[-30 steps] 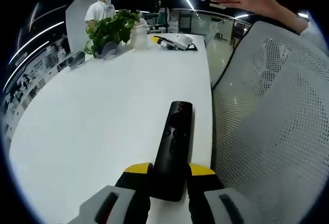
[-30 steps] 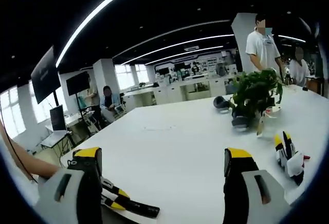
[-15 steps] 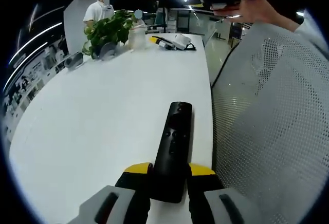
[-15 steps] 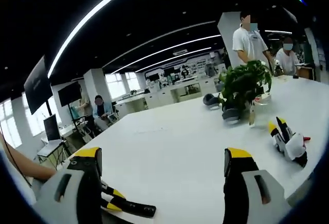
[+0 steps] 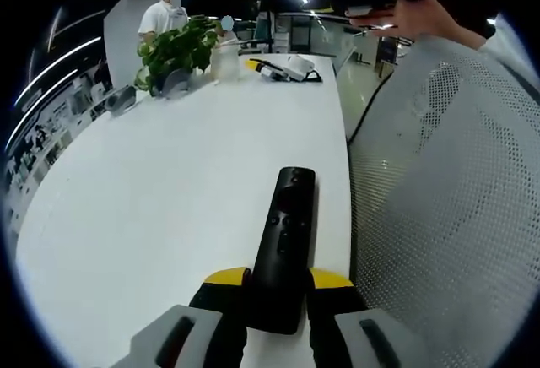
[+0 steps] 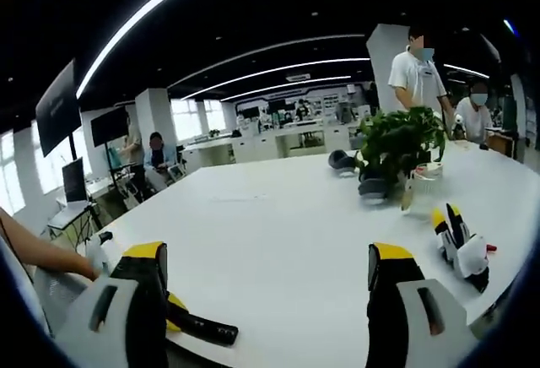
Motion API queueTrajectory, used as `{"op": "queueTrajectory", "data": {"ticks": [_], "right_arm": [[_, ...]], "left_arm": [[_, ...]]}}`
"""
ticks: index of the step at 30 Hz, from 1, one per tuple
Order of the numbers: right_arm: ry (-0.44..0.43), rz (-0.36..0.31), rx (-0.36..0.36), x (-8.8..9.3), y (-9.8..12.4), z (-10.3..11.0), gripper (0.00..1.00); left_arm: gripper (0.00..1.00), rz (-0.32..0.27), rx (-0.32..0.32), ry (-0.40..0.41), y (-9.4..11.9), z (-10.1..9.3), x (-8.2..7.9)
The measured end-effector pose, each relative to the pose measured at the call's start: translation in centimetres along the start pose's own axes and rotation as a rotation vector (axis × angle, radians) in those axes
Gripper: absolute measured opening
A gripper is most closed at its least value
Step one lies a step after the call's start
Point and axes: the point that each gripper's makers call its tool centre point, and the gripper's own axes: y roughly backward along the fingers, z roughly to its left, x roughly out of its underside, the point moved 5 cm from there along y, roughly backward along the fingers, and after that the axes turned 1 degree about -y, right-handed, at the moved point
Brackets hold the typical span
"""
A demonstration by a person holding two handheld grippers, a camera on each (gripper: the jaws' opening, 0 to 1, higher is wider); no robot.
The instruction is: Press the specified remote control buttons in sequence, fully releasing each button before pressing the next.
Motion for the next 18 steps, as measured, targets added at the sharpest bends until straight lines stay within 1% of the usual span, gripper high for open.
{"op": "queueTrajectory", "data": {"ticks": [2,5,7,8,9,12,16,18], "right_arm": [[0.011,0.002,0.008,0.1,0.0,-0.3,1.00],[0.004,-0.007,0.024,0.0,0.1,-0.6,1.00],[-0.001,0.000,0.036,0.1,0.1,-0.8,1.00],[0.000,-0.001,0.041,0.1,0.1,-1.0,1.00],[0.000,-0.002,0.046,0.1,0.1,-1.0,1.00],[0.001,0.001,0.060,0.2,0.1,-1.3,1.00],[-0.011,0.012,0.065,0.3,0.1,-1.4,1.00],[-0.009,0.015,0.070,0.3,0.1,-1.5,1.00]], "left_arm": [[0.26,0.010,0.001,0.001,-0.1,0.1,-0.1],[0.25,0.017,0.004,-0.003,0.0,0.1,-0.1],[0.24,0.025,0.008,-0.008,0.0,0.1,-0.2],[0.24,0.036,0.006,-0.005,0.0,0.2,-0.2],[0.24,0.038,-0.002,0.004,0.0,0.4,-0.2],[0.24,0.045,0.001,0.009,0.0,0.5,-0.2],[0.23,0.053,-0.004,0.011,-0.1,0.7,-0.2],[0.23,0.069,0.000,0.004,0.0,0.8,-0.2]]}}
